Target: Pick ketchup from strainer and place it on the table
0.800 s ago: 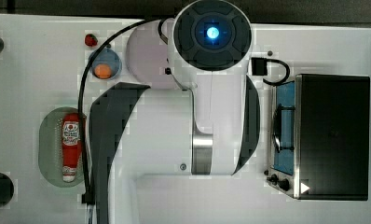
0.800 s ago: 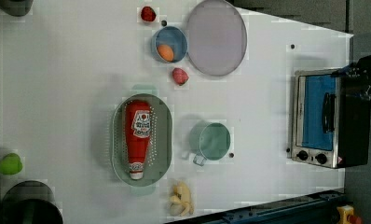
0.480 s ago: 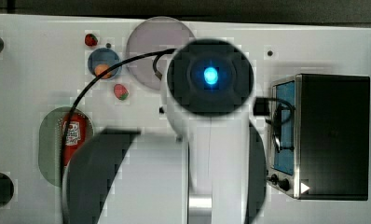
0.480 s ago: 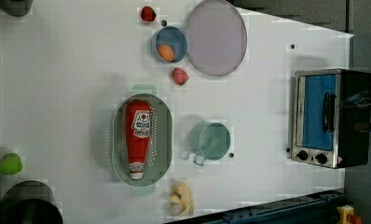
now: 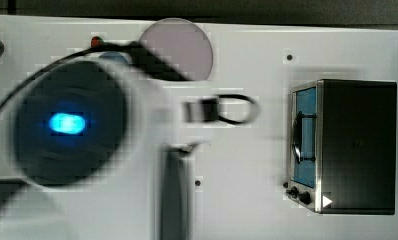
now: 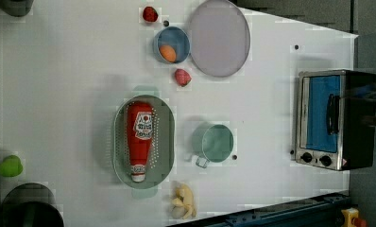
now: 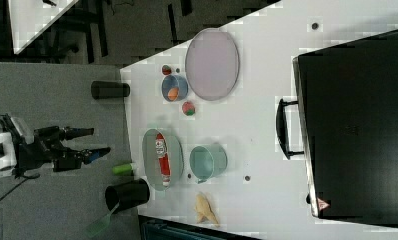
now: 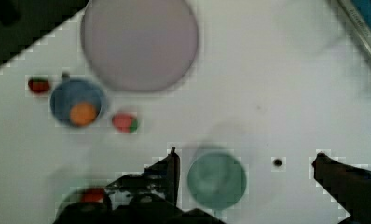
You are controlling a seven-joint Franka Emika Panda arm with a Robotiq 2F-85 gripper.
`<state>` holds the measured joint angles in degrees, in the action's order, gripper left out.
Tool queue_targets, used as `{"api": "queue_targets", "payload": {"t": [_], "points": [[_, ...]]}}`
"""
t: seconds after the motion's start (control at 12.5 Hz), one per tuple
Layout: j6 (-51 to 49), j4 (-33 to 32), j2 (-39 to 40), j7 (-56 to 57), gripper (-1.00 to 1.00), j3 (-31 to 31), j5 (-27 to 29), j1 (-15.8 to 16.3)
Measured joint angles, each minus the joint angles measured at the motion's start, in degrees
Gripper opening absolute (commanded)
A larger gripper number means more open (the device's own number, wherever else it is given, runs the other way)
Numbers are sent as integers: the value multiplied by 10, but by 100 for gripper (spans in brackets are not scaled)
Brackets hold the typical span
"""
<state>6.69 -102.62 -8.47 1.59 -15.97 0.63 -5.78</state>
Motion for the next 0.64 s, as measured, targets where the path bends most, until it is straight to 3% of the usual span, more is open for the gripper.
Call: {"api": "queue_targets", "payload": {"t": [0.64], "points": [[73, -46, 99, -9, 100, -215, -3, 24]]}}
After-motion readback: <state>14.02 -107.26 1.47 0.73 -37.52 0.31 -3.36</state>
